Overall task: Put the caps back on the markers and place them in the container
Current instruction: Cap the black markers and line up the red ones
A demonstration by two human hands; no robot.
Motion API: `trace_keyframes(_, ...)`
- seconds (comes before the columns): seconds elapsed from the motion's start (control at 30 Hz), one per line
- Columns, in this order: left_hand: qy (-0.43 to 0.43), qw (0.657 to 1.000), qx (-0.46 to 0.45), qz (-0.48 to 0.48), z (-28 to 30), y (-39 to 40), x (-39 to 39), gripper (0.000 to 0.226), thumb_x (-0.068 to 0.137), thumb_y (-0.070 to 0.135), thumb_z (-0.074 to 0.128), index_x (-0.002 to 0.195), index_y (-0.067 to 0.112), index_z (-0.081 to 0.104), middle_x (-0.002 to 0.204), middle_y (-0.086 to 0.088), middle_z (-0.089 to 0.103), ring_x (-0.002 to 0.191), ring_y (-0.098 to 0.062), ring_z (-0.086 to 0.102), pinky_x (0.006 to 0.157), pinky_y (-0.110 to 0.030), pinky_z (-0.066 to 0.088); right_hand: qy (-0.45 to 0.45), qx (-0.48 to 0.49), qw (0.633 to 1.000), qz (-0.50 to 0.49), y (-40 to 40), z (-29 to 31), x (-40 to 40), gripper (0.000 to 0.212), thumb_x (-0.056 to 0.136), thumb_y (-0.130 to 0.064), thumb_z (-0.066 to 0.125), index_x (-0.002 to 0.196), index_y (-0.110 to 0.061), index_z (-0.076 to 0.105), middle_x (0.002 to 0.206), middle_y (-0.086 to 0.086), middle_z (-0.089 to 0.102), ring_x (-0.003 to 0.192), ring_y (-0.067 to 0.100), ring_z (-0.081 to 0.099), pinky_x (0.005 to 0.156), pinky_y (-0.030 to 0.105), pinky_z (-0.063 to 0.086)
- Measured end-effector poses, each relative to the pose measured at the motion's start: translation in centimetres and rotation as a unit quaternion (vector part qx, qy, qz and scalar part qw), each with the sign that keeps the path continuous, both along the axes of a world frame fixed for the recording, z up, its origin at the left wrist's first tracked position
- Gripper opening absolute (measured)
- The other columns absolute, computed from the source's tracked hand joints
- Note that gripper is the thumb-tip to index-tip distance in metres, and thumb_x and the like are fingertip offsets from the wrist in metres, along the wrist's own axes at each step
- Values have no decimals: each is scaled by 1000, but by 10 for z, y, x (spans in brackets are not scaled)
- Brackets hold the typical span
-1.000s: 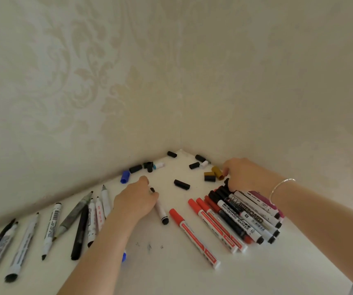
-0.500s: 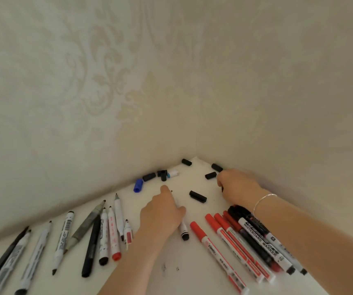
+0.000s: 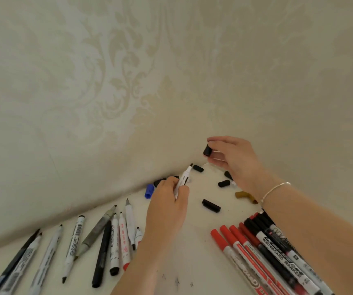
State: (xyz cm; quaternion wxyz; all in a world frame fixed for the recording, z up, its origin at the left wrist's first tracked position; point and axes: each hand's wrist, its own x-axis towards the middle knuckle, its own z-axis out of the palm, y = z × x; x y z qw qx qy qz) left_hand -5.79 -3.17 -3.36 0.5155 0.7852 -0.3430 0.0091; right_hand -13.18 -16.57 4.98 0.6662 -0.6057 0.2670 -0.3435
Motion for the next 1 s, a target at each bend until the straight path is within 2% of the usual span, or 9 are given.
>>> trace_keyframes(0.1,-3,1000,-23,-7,1,2,0,27,95,33,49,71,22,51,51,9,36,46,-9,32,45,-19,29,-3,18,999,27,5,-5,5,15,90,0,56,100,-3,67,100,18,68,90,28,71,83,33,57)
trace_keyframes(0.17,-6,999,-38,-7,2,4,0,26,95,36,48,71,27,51,51,8,38,47,-8,34,45,-19,31,5,14,999,30,6,-8,9,16,89,0,57,104,-2,64,103,20,68,89,28,71,82,32,57)
trace_keyframes(0.23,-12,999,-40,2,3,5,2,25,95,36,47,71,26,52,52,7,40,48,-9,35,46,-19,29,19,3,1000,23,6,-11,12,18,88,-2,60,106,-3,62,102,18,67,82,25,71,75,28,56)
trace_keyframes(0.33,-29,999,-28,14,2,7,5,22,95,38,46,77,27,55,51,8,41,49,-11,36,48,-21,27,54,-33,997,38,5,-10,14,12,89,-5,59,99,-3,65,92,13,70,69,16,62,64,23,45)
trace_keyframes(0.43,-44,998,-26,24,2,9,7,21,94,39,46,78,28,54,51,8,42,52,-12,38,49,-25,26,73,-39,993,81,5,-7,14,14,89,-3,57,98,0,68,87,10,72,71,15,54,66,24,40)
trace_keyframes(0.63,-46,998,-29,26,2,9,9,23,94,38,47,74,29,52,51,9,44,50,-12,38,50,-25,27,80,-63,988,115,8,0,18,12,85,3,60,87,0,72,86,10,69,72,16,54,71,26,43)
trace_keyframes(0.8,-62,998,-21,25,1,10,10,25,93,40,47,76,23,54,52,4,42,52,-13,39,48,-26,27,105,-103,984,99,10,4,19,9,80,4,64,83,-4,69,78,9,66,66,14,54,63,23,42)
trace_keyframes(0.87,-64,998,-16,24,1,10,11,26,92,41,47,77,22,56,54,3,42,53,-14,39,48,-26,28,111,-116,982,102,11,5,19,11,78,5,66,83,-5,65,80,11,65,65,14,54,61,23,41)
trace_keyframes(1.0,-64,998,-4,15,-1,9,12,26,94,41,46,81,21,57,55,4,44,55,-15,41,49,-25,29,130,-128,974,133,15,4,19,18,75,5,71,83,-8,61,98,28,67,73,20,57,69,30,42)
